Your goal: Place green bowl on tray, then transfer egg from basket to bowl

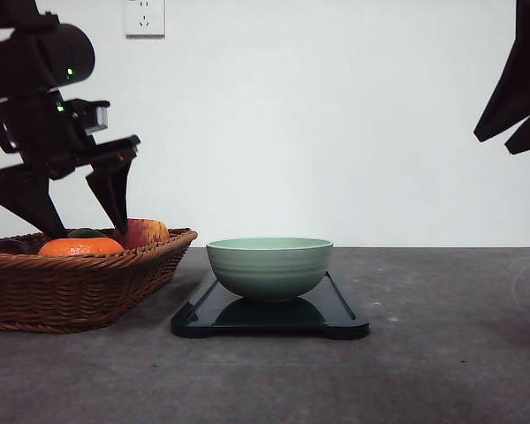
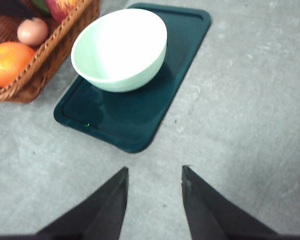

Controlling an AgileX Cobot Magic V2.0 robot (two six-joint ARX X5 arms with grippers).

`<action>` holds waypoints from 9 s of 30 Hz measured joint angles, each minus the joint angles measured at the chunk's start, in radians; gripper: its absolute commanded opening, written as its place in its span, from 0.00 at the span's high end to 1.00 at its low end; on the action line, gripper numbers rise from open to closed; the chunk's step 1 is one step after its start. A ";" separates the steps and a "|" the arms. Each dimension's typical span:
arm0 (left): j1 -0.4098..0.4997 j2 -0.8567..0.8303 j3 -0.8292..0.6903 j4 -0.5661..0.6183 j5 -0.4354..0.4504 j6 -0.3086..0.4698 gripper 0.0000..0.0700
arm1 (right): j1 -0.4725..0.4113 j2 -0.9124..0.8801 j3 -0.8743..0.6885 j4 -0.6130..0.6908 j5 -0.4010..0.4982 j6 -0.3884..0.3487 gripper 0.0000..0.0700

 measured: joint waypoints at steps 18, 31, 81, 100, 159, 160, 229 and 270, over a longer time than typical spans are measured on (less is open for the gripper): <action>0.000 0.045 0.000 0.013 -0.048 0.000 0.27 | 0.000 0.000 0.000 0.012 0.000 0.000 0.70; 0.000 0.064 0.000 0.003 -0.048 0.000 0.28 | 0.000 0.000 0.000 0.013 0.000 0.000 0.70; 0.000 -0.154 0.002 -0.126 -0.027 -0.005 0.74 | 0.000 0.000 0.000 0.013 0.000 0.000 0.70; -0.171 -0.276 0.004 0.195 0.228 -0.047 0.74 | 0.000 0.000 0.000 0.013 0.000 -0.006 0.70; -0.386 0.181 0.004 0.450 0.033 0.015 0.72 | 0.000 0.000 0.000 -0.050 0.000 -0.011 0.70; -0.386 0.181 0.004 0.457 0.033 0.015 0.72 | 0.000 0.000 0.000 -0.050 0.000 -0.011 0.70; -0.342 -0.437 -0.184 0.083 0.018 -0.072 0.50 | 0.000 0.000 0.000 -0.048 0.000 -0.045 0.70; -0.298 -1.084 -0.652 -0.016 -0.046 -0.194 1.00 | 0.000 0.000 0.000 0.058 -0.026 -0.169 0.98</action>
